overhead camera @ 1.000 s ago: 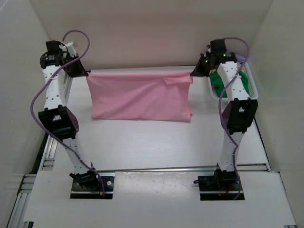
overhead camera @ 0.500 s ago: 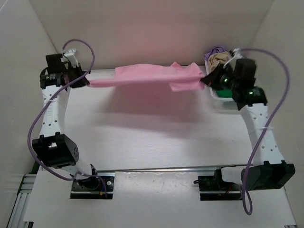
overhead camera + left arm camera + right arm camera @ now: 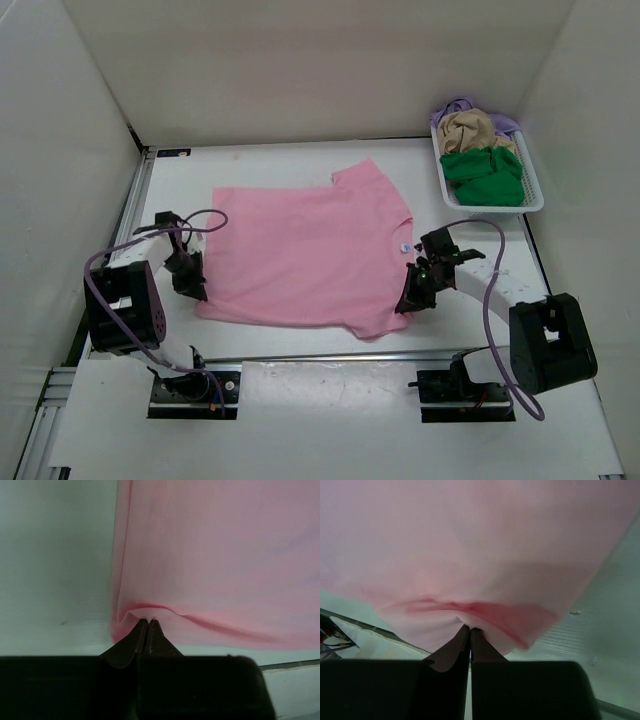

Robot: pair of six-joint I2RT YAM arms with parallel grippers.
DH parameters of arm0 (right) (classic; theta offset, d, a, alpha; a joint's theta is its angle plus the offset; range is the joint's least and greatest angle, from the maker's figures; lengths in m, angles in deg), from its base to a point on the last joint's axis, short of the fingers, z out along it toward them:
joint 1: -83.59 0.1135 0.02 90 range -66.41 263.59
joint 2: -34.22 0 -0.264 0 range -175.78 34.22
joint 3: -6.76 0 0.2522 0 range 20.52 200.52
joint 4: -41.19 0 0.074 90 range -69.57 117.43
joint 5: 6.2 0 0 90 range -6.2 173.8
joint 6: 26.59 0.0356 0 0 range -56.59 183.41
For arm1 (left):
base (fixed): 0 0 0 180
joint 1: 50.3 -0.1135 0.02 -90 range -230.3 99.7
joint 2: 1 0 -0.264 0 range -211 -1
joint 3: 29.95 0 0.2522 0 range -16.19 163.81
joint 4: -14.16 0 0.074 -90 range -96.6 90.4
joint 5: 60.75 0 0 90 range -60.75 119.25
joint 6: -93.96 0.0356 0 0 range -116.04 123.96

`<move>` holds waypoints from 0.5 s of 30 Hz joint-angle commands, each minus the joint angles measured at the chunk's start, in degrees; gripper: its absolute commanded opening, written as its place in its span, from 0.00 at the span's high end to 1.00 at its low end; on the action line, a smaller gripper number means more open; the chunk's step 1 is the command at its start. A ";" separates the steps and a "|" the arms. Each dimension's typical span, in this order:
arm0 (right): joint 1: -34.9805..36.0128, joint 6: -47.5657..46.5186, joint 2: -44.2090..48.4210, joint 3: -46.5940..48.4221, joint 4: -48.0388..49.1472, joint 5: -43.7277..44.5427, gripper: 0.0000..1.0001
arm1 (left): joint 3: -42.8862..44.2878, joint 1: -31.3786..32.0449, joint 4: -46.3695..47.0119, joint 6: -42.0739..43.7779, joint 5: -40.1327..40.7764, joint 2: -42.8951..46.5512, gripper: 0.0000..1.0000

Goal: Fold and stack the t-shirts
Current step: Grap the side of the flattened tshirt closest away from the robot with both arms, then fold the flattened tshirt in 1/3 of the way

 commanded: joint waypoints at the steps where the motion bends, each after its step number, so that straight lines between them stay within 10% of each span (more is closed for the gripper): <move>1: 1.26 0.40 -0.01 -1.40 2.85 0.40 1.00 | -2.02 -1.86 3.19 0.40 2.35 2.22 0.90; 15: 1.26 -4.69 7.37 4.73 -5.40 -0.49 1.00 | 1.39 -5.47 -5.06 0.40 -1.24 8.65 0.90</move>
